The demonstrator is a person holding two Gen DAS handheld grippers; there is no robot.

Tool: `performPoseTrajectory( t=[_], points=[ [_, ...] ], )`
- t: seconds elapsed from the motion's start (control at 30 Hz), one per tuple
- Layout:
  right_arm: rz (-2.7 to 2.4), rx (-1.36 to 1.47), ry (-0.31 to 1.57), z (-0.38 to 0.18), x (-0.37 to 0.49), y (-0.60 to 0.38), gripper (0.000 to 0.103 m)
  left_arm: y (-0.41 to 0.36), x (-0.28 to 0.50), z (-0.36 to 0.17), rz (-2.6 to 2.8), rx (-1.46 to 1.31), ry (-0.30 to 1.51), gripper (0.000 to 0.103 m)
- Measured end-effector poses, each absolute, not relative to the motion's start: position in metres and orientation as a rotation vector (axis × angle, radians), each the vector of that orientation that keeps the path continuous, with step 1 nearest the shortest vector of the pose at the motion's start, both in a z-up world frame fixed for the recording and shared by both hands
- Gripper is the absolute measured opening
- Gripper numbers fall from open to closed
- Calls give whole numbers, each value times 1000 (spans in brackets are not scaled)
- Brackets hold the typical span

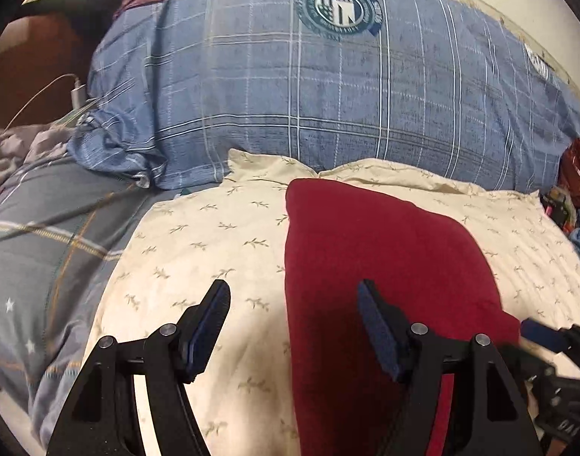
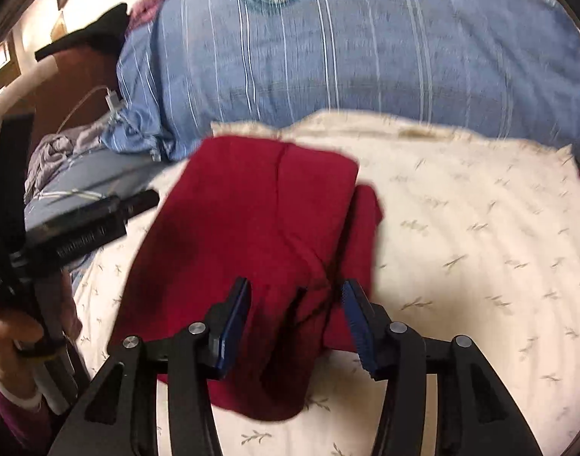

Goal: Fold small clothes

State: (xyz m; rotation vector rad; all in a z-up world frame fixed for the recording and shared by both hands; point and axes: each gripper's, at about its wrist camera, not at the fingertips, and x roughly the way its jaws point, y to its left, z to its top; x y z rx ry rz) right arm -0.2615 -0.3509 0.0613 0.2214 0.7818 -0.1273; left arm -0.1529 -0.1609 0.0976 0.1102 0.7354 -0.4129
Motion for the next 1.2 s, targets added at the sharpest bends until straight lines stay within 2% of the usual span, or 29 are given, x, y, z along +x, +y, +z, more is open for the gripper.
performPoseTrajectory(
  t=[0.13, 0.27, 0.6, 0.73, 1.2],
  points=[
    [-149, 195, 735, 82, -275, -343, 69, -147, -177, 103, -399, 87, 718, 70],
    [-190, 146, 694, 98, -284, -334, 75, -138, -199, 110, -403, 81, 712, 70],
    [-190, 127, 672, 106, -290, -316, 81, -118, -230, 124, -375, 86, 678, 70],
    [-189, 122, 666, 108, -292, -312, 87, -116, -234, 129, -377, 74, 671, 70],
    [-186, 161, 686, 100, -287, -315, 88, -114, -230, 128, -372, 80, 667, 70]
  ],
)
